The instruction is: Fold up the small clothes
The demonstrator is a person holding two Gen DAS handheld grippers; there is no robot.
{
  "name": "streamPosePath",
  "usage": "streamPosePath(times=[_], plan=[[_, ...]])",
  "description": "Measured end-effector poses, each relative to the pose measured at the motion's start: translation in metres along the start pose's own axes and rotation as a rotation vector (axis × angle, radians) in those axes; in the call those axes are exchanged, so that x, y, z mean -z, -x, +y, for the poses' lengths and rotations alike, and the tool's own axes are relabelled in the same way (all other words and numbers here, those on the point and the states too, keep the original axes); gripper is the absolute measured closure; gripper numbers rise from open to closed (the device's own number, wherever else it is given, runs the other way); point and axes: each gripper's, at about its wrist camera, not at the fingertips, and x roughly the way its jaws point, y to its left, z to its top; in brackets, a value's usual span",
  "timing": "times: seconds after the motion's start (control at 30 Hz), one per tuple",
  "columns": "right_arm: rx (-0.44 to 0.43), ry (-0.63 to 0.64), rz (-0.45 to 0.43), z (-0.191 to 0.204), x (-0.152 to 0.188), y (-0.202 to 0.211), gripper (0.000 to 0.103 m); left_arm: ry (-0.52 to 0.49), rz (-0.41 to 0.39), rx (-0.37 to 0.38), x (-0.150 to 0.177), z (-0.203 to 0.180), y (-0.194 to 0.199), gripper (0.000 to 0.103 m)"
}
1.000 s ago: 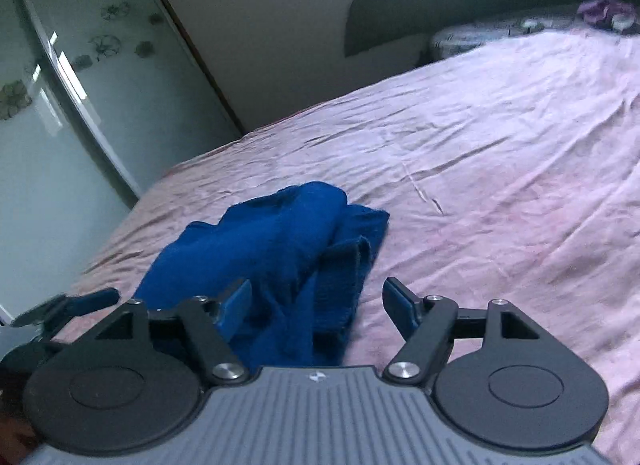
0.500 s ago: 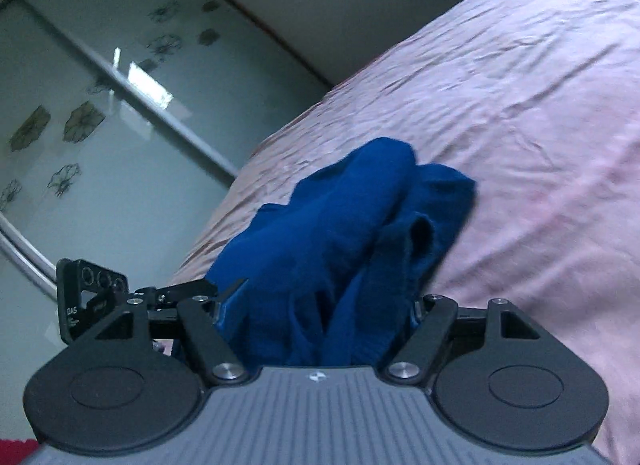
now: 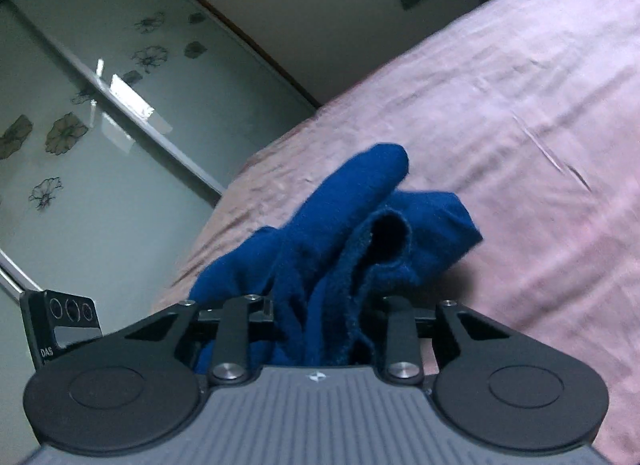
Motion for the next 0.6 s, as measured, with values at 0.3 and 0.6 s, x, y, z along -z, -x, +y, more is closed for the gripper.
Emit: streamPosePath(times=[0.3, 0.6], plan=[[-0.093, 0.055, -0.047, 0.06, -0.044, -0.033, 0.074, 0.074, -0.067, -0.053, -0.065, 0.028, 0.051, 0.06], [0.036, -0.062, 0.124, 0.027, -0.008, -0.078, 0.053, 0.159, 0.073, -0.123, -0.014, 0.074, 0.046, 0.054]])
